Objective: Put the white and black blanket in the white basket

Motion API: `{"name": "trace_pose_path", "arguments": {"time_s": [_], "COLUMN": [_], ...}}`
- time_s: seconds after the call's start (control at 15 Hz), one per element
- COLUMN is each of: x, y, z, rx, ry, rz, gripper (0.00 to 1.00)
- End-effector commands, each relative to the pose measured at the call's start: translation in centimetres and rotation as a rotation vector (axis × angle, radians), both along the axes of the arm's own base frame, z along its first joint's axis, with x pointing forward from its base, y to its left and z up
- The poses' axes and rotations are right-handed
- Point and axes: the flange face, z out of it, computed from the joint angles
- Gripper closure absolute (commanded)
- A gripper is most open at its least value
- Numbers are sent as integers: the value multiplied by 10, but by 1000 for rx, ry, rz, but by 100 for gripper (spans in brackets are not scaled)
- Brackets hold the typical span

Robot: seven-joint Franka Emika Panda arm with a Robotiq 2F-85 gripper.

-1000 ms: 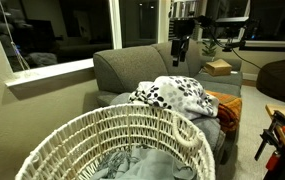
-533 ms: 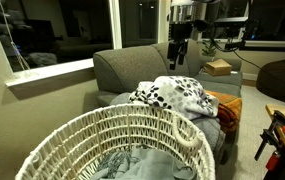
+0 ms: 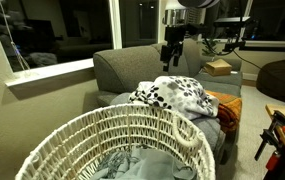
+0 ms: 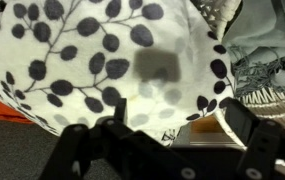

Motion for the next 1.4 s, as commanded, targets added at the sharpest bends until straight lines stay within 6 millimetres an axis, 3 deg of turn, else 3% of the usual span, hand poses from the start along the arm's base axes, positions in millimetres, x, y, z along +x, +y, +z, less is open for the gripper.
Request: {"name": "trace_pose_path", "arguments": {"time_s": [0.0, 0.47, 1.0, 1.33], "x": [13, 23, 39, 49], "y": [-1, 0, -30, -37], "z": [-8, -37, -46, -55], "rx": [-21, -58, -64, -76], "ry": [-22, 9, 11, 16], "rz": [-32, -58, -172, -194], "gripper": [0, 0, 0, 0]}}
